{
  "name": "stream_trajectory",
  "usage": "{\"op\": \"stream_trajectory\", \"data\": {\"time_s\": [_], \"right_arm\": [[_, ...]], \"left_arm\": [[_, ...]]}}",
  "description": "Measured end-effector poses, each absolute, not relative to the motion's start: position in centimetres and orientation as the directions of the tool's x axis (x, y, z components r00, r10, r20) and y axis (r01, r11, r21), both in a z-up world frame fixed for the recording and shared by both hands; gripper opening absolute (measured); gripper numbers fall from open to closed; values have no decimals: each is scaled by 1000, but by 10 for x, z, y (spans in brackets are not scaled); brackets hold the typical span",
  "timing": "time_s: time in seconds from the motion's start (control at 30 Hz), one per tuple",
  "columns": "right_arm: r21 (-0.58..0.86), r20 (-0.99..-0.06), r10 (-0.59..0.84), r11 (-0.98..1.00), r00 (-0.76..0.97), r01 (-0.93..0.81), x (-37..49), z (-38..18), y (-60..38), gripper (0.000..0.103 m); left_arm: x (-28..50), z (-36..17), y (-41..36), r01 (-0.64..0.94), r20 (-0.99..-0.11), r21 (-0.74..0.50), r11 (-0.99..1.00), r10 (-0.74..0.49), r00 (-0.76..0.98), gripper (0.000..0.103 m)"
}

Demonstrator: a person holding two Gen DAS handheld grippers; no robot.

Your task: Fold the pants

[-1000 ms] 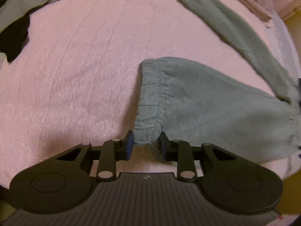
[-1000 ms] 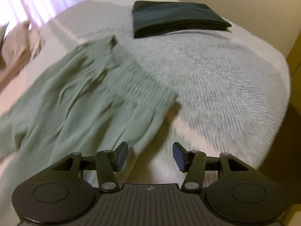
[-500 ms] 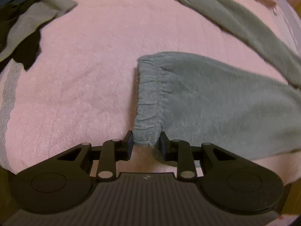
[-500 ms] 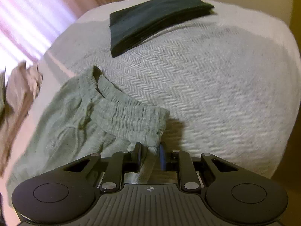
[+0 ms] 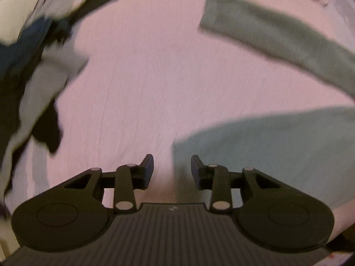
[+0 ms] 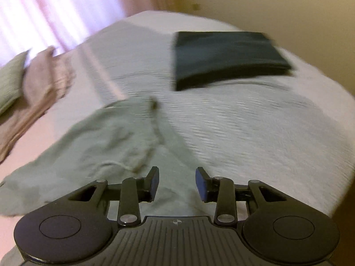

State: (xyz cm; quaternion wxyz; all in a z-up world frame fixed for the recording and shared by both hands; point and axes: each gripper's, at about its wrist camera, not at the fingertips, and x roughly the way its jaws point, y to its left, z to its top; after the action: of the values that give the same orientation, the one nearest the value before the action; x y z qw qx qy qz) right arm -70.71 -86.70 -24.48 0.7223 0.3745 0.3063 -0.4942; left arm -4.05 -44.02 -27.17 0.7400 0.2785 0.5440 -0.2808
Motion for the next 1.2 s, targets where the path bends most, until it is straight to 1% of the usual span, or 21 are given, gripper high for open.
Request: {"op": "stream_trajectory", "data": {"time_s": [0.07,0.17,0.23,0.37,0.53,0.57,0.63,0.7,0.77,0.87,0.97,1.13,1.2], "right_arm": [[264,-814,-439,306,381,915,-691,-252,-889,34],[282,-818,-369,411,441,867,-671,-274,-927,34],[289,-820,-334,457,464,841,-664,-295,-953,34],[297,-845,-247,518,473,802,-662,-336,-999,34],[452,-795,-106,552,597,701,-671,-364,-1020,35],[477,-789,-90,534,608,698,-673,-365,-1022,29],[493,-791,-79,504,607,709,-680,-363,-1030,0],[499,-770,-125,491,625,714,-691,-345,-1038,0],[499,-751,-154,503,642,706,-699,-334,-1047,0],[464,-780,-133,532,612,708,-693,-349,-1049,0],[466,-793,-131,500,595,730,-696,-369,-1049,0],[485,-783,-144,468,605,739,-702,-375,-1048,2],[486,-782,-150,462,605,742,-702,-366,-1045,4]], "left_arm": [[-47,-262,-473,748,-954,70,661,-175,243,31],[-78,-256,-536,807,-939,-7,591,-280,197,32],[-112,-260,-585,852,-929,-61,519,-342,142,36],[-197,-281,-690,928,-908,-152,342,-419,6,41],[-292,-311,-795,947,-875,-269,173,-455,-166,42],[-308,-316,-811,950,-871,-278,140,-454,-188,42],[-336,-323,-838,948,-865,-302,97,-445,-230,42],[-355,-326,-858,948,-858,-315,43,-440,-265,42],[-373,-328,-869,955,-852,-297,-6,-449,-268,42],[-390,-343,-887,948,-850,-317,-35,-433,-300,42],[-397,-356,-894,952,-871,-298,-64,-390,-299,42],[-395,-378,-898,957,-885,-283,-68,-365,-288,42],[-392,-378,-895,957,-885,-284,-60,-367,-286,42]]}}
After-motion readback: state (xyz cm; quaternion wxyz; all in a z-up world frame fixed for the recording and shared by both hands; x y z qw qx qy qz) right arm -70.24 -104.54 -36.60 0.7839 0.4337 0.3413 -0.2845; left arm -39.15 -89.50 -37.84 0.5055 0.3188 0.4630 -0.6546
